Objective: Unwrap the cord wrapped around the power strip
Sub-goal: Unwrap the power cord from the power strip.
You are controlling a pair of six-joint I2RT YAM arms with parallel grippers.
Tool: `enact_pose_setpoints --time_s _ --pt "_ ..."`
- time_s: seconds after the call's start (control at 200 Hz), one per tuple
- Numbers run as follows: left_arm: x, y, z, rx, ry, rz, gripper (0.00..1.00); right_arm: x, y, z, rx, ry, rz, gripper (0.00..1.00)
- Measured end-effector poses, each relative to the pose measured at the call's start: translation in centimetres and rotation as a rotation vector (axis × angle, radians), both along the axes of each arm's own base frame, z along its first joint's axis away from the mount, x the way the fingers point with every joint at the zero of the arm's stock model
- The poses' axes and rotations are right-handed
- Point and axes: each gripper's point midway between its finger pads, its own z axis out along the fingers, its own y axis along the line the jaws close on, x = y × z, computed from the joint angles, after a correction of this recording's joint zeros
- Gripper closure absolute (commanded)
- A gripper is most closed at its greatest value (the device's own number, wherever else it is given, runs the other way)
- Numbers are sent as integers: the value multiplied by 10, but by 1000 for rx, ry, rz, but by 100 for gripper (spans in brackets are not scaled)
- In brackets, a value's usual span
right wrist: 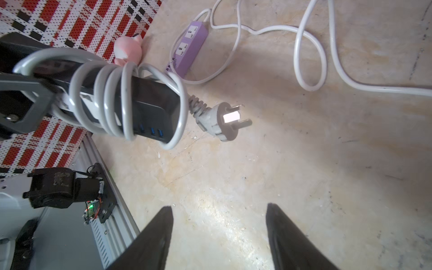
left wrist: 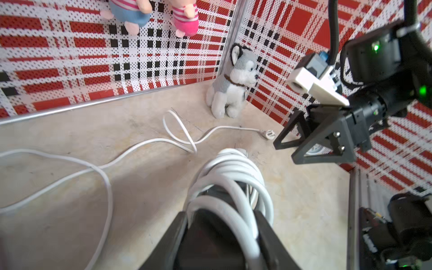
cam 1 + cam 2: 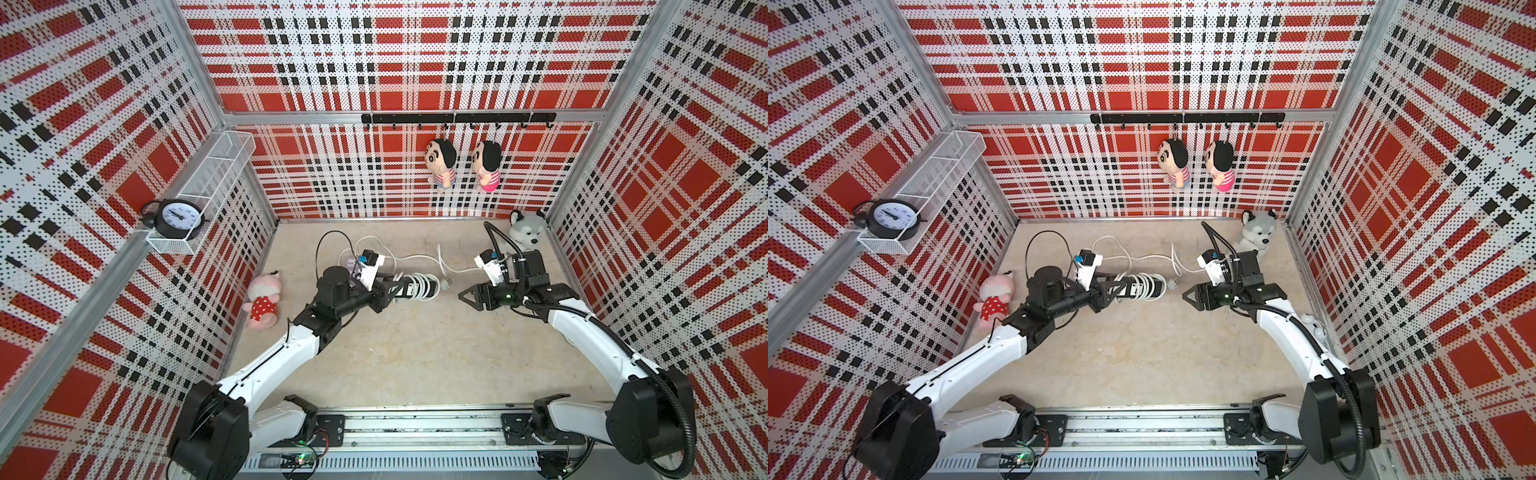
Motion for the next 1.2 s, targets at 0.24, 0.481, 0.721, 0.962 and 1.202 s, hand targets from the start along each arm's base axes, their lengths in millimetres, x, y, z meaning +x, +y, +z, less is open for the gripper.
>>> enact_pose_setpoints --time_s 0.24,0.481,0.721,0.962,1.202 --pt "-9 -8 -21 194 -82 -69 100 -13 6 2 -28 -79 158 22" --pt "-19 -16 -7 190 -118 -156 100 -6 6 -19 -135 -119 239 44" --pt "-6 15 9 50 -43 -215 100 -13 10 -33 -172 -205 339 33" --pt "-22 4 23 26 -49 -375 100 -14 38 -41 -164 -268 447 22" --pt "-32 4 19 21 -41 -434 100 -10 53 -36 -107 -316 476 32"
